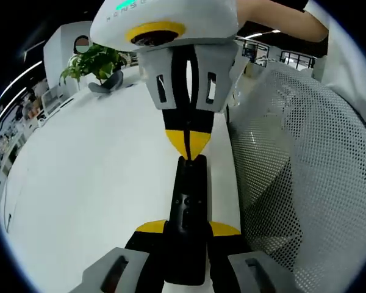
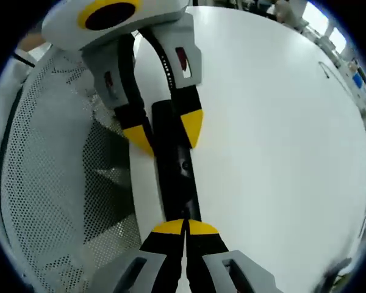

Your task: Press the specified remote control buttons in sequence, fully releasing each button before pressing the next.

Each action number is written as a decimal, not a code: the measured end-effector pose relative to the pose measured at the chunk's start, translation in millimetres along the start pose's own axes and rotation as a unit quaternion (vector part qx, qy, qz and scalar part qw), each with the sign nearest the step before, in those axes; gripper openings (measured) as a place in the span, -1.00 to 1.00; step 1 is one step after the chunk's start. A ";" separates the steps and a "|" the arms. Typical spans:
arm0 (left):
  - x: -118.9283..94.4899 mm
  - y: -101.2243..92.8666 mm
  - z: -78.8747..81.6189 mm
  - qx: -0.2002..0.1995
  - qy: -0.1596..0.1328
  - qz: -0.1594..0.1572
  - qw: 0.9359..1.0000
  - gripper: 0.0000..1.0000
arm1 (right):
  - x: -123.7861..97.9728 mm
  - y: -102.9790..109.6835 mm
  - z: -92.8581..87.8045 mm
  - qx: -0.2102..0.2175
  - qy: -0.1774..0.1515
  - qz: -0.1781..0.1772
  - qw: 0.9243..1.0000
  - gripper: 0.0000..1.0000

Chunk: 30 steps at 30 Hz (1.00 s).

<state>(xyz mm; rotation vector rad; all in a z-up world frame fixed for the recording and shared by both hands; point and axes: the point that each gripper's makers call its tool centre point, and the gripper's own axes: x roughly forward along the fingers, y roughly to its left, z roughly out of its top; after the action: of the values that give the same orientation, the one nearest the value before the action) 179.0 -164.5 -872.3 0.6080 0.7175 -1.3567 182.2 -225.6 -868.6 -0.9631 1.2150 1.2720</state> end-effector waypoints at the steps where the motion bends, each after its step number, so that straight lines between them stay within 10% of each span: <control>1: 0.0 0.0 0.0 0.000 0.000 0.000 1.000 -0.52 | -0.3 0.2 -0.8 0.001 -0.004 -0.002 1.000 -1.00; 14: -0.5 0.4 0.3 -0.007 -0.014 0.002 1.000 -0.52 | -9.8 1.5 5.9 0.089 -0.206 -0.060 0.973 -1.00; 30: -0.6 -0.2 0.3 0.007 -0.010 0.002 1.000 -0.51 | -2.4 2.8 15.2 0.065 -0.174 -0.054 0.981 -1.00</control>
<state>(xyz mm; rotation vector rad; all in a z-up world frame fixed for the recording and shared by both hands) 178.8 -164.4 -871.6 0.6061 0.6899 -1.3631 181.4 -210.8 -863.6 -0.6680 0.9463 1.2009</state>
